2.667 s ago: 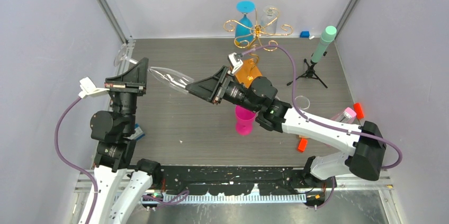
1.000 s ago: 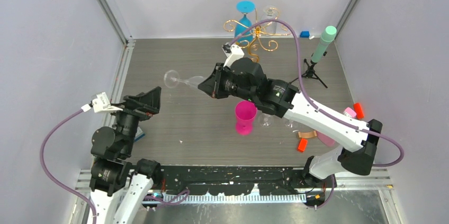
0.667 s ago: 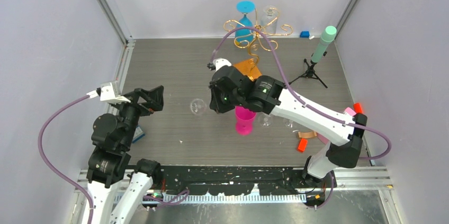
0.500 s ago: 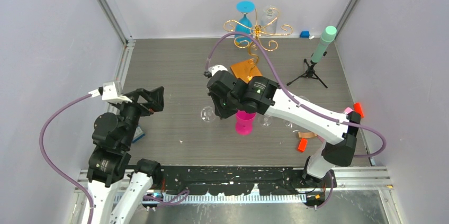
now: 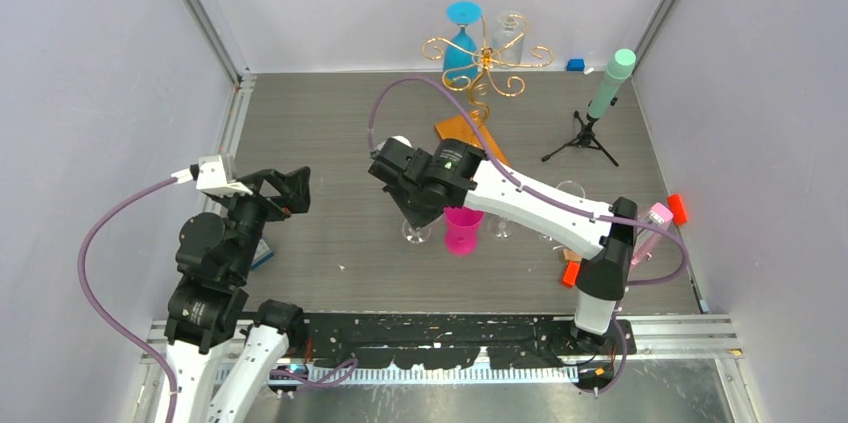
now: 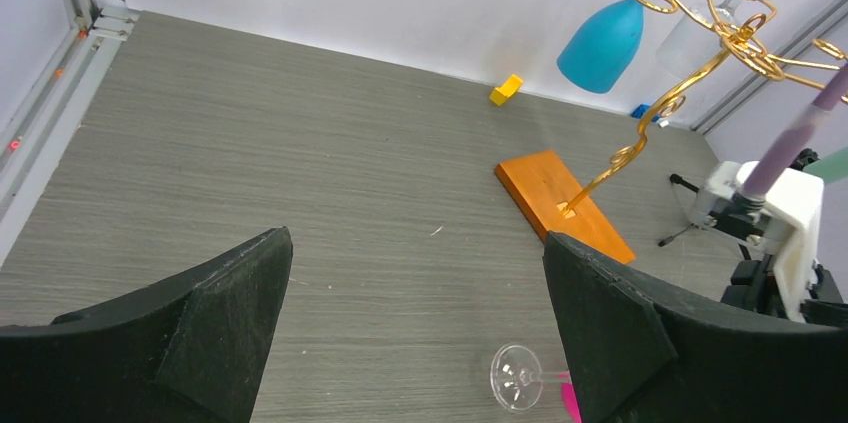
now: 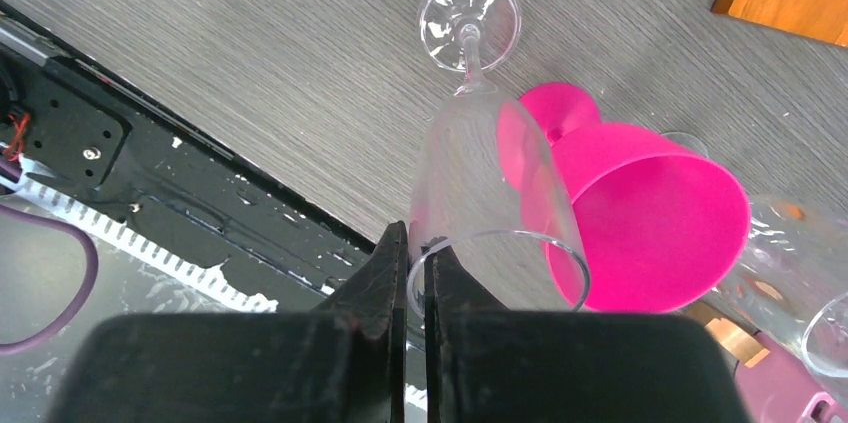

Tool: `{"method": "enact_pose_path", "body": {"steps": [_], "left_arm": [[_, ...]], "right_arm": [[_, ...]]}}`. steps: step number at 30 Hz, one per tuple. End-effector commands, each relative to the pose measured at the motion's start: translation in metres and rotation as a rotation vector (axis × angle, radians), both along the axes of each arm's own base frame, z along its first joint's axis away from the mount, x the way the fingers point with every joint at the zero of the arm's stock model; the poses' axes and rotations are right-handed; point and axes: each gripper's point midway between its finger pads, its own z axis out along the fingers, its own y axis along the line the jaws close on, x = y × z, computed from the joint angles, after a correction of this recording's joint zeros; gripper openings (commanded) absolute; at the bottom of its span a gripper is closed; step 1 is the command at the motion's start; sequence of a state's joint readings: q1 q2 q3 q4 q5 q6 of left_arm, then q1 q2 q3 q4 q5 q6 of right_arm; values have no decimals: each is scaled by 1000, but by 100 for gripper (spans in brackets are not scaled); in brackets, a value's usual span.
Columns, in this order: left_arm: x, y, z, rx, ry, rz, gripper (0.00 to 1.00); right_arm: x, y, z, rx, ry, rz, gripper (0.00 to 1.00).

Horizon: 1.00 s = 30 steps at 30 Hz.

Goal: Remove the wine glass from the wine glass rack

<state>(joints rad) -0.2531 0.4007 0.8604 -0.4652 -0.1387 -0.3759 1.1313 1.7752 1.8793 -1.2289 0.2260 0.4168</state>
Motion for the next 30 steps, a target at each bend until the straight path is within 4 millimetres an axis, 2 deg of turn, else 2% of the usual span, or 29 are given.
{"method": "enact_pose_path", "body": {"steps": [1, 6, 12, 20, 23, 26, 30], "left_arm": [[-1, 3, 0, 28, -14, 9, 100], [-2, 4, -4, 30, -10, 13, 100], [-1, 4, -3, 32, -11, 11, 100], [-2, -1, -2, 21, -16, -12, 100], [-3, -1, 0, 20, -19, -14, 100], [-4, -2, 2, 23, -21, -21, 100], [-6, -1, 5, 21, -30, -19, 100]], "right_arm": [[-1, 1, 13, -11, -12, 54, 0], [-6, 0, 6, -43, 22, 89, 0], [-11, 2, 5, -45, 48, 128, 6], [-11, 5, -10, -92, 78, 141, 8], [-7, 9, -12, -93, 70, 138, 19], [-2, 11, -10, -99, 51, 129, 37], [7, 17, 0, -82, 13, 120, 50]]}}
